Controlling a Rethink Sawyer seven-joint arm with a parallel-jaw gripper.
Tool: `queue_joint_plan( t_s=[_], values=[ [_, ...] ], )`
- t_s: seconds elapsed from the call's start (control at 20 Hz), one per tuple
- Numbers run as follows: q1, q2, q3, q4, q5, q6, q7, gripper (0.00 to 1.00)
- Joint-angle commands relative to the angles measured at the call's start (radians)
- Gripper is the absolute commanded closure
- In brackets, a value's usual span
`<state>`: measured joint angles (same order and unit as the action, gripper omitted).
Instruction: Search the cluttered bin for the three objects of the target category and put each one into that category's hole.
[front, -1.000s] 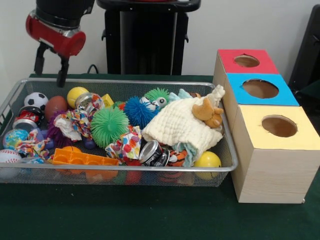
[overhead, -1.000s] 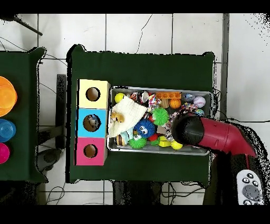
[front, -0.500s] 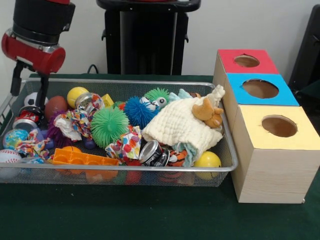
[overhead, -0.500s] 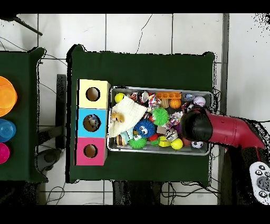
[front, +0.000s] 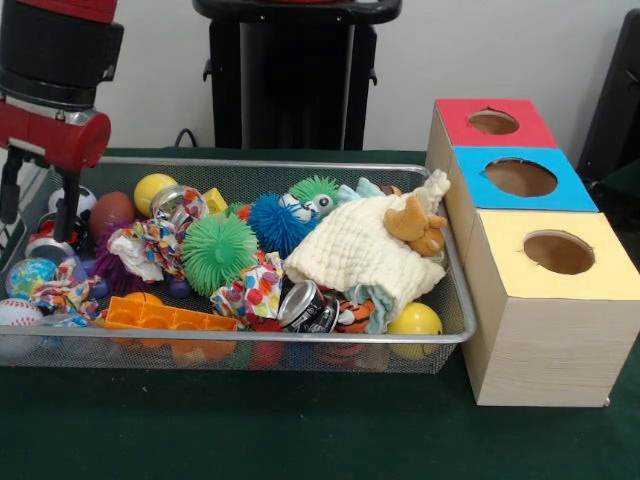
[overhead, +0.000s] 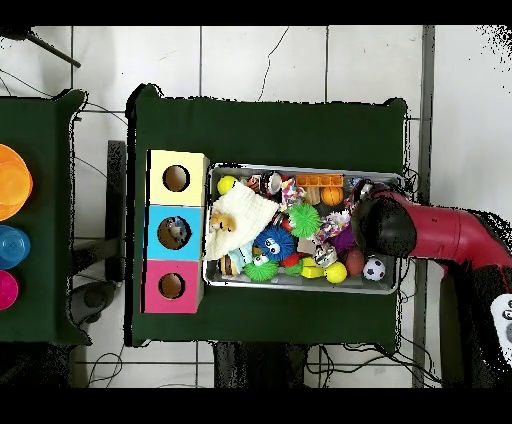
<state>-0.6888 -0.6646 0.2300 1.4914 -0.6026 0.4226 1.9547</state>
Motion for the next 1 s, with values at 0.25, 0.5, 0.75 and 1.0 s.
queue_joint_plan(
  t_s=[0.25,0.5,0.75,1.0],
  values=[
    [-0.104,0.119,0.306,-0.074,-0.106,0.077,-0.472,0.00],
    [-0.140,0.161,0.366,-0.093,-0.063,0.100,-0.470,0.00],
    [-0.146,0.157,0.372,-0.082,-0.046,0.113,-0.420,0.00],
    [-0.144,0.147,0.362,-0.057,-0.051,0.112,-0.376,0.00]
  ],
)
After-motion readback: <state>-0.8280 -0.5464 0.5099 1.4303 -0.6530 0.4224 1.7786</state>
